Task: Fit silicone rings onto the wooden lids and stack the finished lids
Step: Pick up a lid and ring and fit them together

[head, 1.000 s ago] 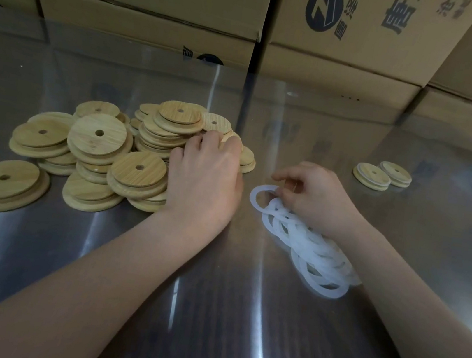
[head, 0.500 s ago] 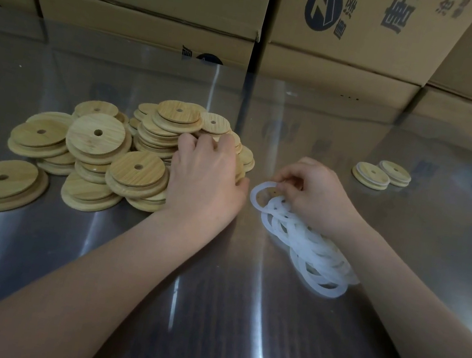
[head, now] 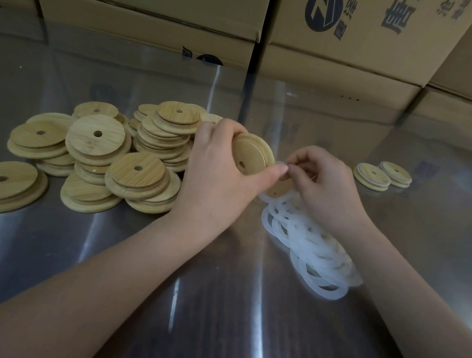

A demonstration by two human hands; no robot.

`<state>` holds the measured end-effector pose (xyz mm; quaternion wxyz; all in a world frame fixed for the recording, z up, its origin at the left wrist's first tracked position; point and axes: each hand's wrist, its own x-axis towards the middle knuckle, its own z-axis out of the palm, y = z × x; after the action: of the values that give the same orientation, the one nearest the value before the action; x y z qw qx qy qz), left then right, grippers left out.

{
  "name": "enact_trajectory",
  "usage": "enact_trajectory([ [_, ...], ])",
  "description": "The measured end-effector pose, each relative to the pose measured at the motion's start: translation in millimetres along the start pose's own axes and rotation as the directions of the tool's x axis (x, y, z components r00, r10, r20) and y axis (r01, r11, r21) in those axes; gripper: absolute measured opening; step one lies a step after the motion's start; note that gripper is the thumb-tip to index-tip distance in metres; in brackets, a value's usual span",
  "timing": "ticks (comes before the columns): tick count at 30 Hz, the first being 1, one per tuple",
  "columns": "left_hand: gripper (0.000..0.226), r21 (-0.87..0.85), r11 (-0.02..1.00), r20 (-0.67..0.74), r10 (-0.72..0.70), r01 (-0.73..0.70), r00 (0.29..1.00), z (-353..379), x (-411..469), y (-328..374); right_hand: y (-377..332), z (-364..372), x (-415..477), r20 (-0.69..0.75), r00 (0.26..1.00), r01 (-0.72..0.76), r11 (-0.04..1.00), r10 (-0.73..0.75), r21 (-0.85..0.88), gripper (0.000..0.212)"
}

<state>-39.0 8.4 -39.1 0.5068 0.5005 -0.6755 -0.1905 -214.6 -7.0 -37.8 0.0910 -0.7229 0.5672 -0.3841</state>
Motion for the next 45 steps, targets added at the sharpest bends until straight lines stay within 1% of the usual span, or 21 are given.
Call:
enact_trajectory([
  [2,0.055,-0.127,0.990,0.005,-0.056,0.057,0.998,-0.4,0.1,0.3,-0.7,-1.1,-0.5,-0.016,1.000,0.015,0.999,-0.015,0.030,0.017],
  [4,0.054,-0.254,0.960,0.030,-0.117,0.121,0.993,-0.6,1.1,0.4,-0.9,-1.6,-0.3,-0.028,0.999,0.021,0.999,-0.019,0.038,0.014],
  [8,0.051,-0.407,0.890,0.079,-0.188,0.203,0.979,-2.3,2.3,2.1,-1.1,-3.1,-0.1,-0.067,0.997,0.027,0.998,-0.023,0.051,0.014],
  [9,0.053,-0.453,0.859,0.106,-0.213,0.238,0.971,-3.2,2.3,3.0,-1.3,-3.7,0.0,-0.076,0.997,0.025,0.998,-0.020,0.060,0.015],
  [12,0.075,-0.579,0.735,0.197,-0.294,0.353,0.935,-6.4,2.0,7.0,-2.1,-5.6,0.8,-0.085,0.996,0.010,0.996,-0.002,0.091,0.015],
  [14,0.080,-0.643,0.647,0.251,-0.326,0.409,0.911,-8.0,2.0,10.4,-3.3,-7.0,0.8,-0.091,0.996,0.000,0.993,0.011,0.119,0.016],
  [16,0.071,-0.680,0.580,0.286,-0.355,0.449,0.890,-9.0,1.4,11.7,-5.4,-9.0,0.6,-0.098,0.995,-0.019,0.986,0.035,0.167,0.021],
  [19,0.039,-0.689,0.514,0.338,-0.395,0.510,0.854,-8.0,2.1,7.5,-8.2,-12.9,0.2,-0.088,0.993,-0.052,0.965,0.077,0.256,0.021],
  [21,0.028,-0.695,0.475,0.363,-0.417,0.540,0.834,-7.0,2.7,4.9,-9.0,-15.2,0.2,-0.086,0.992,-0.061,0.957,0.088,0.285,0.019],
  [25,0.019,-0.708,0.406,0.392,-0.455,0.578,0.800,-5.7,5.7,2.3,-9.8,-17.0,0.0,-0.143,0.981,-0.082,0.954,0.127,0.287,0.017],
  [29,0.027,-0.729,0.321,0.429,-0.474,0.605,0.769,-4.9,7.7,4.1,-14.1,-19.4,-1.7,-0.156,0.977,-0.084,0.936,0.145,0.341,0.014],
  [32,0.029,-0.733,0.296,0.449,-0.465,0.613,0.763,-5.2,7.3,6.7,-20.4,-22.2,-3.7,-0.150,0.979,-0.065,0.907,0.139,0.417,0.014],
  [35,0.037,-0.732,0.275,0.469,-0.458,0.623,0.755,-5.1,6.3,7.6,-26.7,-22.9,-5.1,-0.124,0.985,-0.049,0.880,0.121,0.472,0.016],
  [39,0.046,-0.725,0.275,0.513,-0.398,0.632,0.761,-5.4,4.1,8.5,-29.6,-22.1,-6.2,-0.069,0.994,-0.032,0.846,0.081,0.532,0.014],
  [41,0.046,-0.714,0.308,0.525,-0.358,0.629,0.772,-5.2,3.5,8.1,-28.9,-20.5,-6.4,-0.049,0.997,-0.026,0.834,0.063,0.552,0.016],
  [43,0.050,-0.683,0.389,0.530,-0.318,0.618,0.786,-4.3,3.0,6.6,-27.6,-17.7,-6.5,-0.027,0.998,-0.028,0.831,0.052,0.556,0.018],
  [45,0.060,-0.646,0.478,0.518,-0.299,0.595,0.802,-2.9,1.6,4.8,-26.4,-14.9,-6.9,0.002,0.999,-0.034,0.829,0.039,0.559,0.018],
])
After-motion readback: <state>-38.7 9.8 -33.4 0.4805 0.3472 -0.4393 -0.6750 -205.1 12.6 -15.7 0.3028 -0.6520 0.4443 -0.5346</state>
